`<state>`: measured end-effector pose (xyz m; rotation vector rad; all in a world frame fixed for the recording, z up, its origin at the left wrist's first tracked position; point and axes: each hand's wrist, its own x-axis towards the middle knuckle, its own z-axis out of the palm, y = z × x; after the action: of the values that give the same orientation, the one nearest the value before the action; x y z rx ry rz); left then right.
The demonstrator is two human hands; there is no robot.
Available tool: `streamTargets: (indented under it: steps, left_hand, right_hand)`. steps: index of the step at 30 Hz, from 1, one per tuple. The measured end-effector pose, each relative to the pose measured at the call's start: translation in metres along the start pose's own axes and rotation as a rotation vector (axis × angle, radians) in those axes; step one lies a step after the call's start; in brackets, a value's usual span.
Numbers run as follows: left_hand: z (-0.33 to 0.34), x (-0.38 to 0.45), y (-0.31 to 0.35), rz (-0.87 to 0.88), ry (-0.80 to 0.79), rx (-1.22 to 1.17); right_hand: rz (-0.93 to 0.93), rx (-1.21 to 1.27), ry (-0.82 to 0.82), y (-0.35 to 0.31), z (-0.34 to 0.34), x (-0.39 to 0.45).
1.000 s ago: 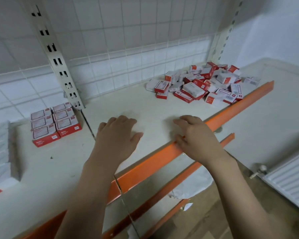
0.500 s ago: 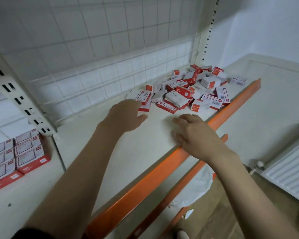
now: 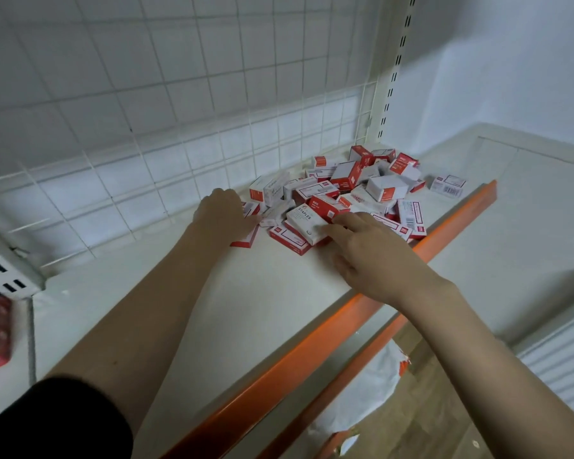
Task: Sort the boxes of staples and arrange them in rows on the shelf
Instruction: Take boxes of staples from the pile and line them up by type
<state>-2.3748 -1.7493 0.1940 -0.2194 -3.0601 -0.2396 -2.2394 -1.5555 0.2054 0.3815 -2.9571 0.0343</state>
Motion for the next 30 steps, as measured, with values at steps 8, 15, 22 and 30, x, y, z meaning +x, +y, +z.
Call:
streamTargets:
  steps: [8, 15, 22, 30]
  left_hand:
    - [0.000, -0.002, 0.001, -0.081, 0.020, -0.047]
    - [-0.028, -0.048, -0.002, -0.154, 0.080, -0.167]
    - [-0.031, -0.117, -0.015, -0.124, 0.319, -0.204]
    - [-0.017, -0.159, -0.010, -0.094, 0.512, -0.221]
  right_hand:
    - [-0.133, 0.010, 0.013, 0.014, 0.001, 0.025]
    - [-0.266, -0.045, -0.114, 0.025, -0.009, 0.065]
    - [-0.334, -0.039, -0.325, 0.025, -0.016, 0.089]
    - [-0.335, 0.010, -0.216, 0.014, -0.014, 0.083]
